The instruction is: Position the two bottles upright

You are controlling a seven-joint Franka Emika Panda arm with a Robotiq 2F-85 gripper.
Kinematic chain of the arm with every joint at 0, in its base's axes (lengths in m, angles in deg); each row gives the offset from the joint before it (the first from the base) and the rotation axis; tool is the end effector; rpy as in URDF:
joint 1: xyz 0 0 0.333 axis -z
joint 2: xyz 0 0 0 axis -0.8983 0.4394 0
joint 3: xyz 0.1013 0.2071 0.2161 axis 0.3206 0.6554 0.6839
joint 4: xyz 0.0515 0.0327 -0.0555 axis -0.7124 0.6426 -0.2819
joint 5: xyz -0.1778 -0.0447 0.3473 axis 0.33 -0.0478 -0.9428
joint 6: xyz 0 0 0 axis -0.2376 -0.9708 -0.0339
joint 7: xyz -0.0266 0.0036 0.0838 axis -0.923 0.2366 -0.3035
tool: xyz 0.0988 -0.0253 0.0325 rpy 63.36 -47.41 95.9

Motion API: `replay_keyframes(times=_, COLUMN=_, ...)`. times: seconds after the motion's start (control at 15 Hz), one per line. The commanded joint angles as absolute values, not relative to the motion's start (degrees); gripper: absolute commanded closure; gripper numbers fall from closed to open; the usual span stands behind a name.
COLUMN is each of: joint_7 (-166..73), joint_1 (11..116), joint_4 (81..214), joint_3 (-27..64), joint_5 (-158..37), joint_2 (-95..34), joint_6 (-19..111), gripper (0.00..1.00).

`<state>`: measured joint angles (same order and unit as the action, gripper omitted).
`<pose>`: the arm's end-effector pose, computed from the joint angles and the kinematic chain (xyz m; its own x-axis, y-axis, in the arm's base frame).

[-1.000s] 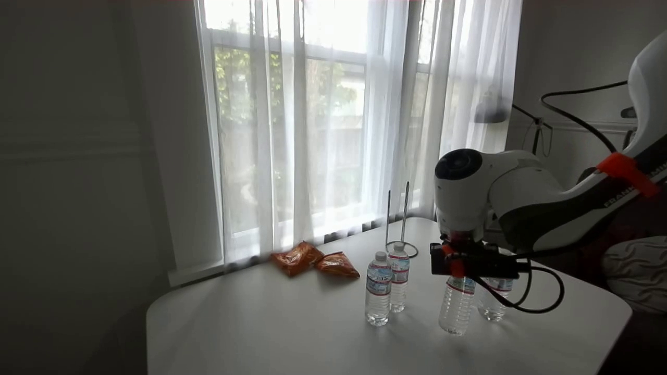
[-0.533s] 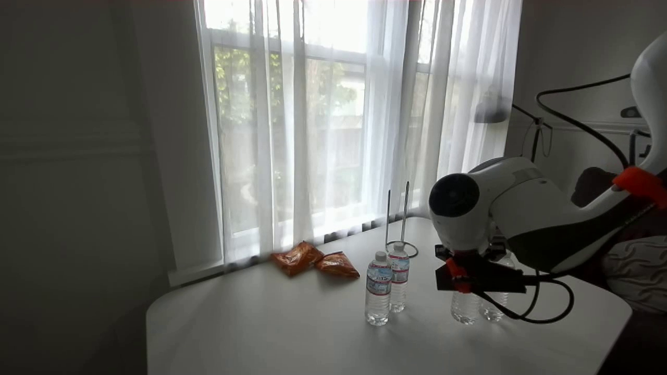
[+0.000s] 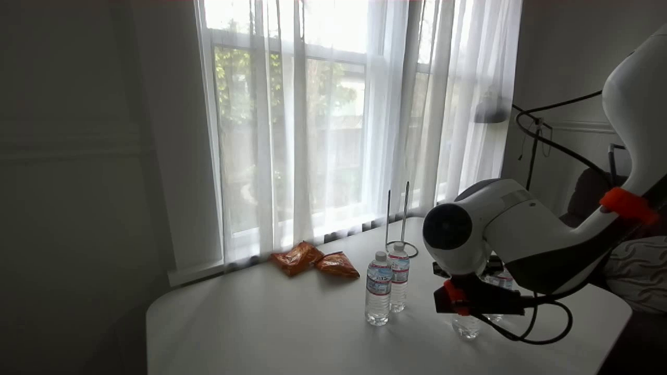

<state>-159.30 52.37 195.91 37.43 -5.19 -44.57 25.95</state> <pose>0.4186 0.1488 0.2701 0.5166 -0.4523 0.7270 -0.8271 -0.4831 0.2872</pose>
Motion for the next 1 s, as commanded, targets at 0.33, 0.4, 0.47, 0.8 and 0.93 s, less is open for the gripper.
replay_keyframes(times=0.33, joint_7=-162.04, joint_1=50.97, joint_4=195.28, joint_3=37.07, joint_5=-3.95, joint_2=-46.44, joint_6=22.56, gripper=0.0)
replay_keyframes(times=0.4, joint_7=-161.56, joint_1=51.11, joint_4=195.31, joint_3=37.0, joint_5=-4.37, joint_2=-47.4, joint_6=22.25, gripper=0.0)
replay_keyframes(times=0.47, joint_7=-161.37, joint_1=51.19, joint_4=195.22, joint_3=36.93, joint_5=-4.45, joint_2=-47.93, joint_6=22.03, gripper=0.0)
replay_keyframes(times=0.8, joint_7=-155.03, joint_1=52.22, joint_4=195.82, joint_3=35.66, joint_5=-6.27, joint_2=-53.76, joint_6=23.64, gripper=0.0)
replay_keyframes(times=0.93, joint_7=-148.84, joint_1=53.04, joint_4=196.15, joint_3=34.15, joint_5=-7.89, joint_2=-56.35, joint_6=26.52, gripper=0.0)
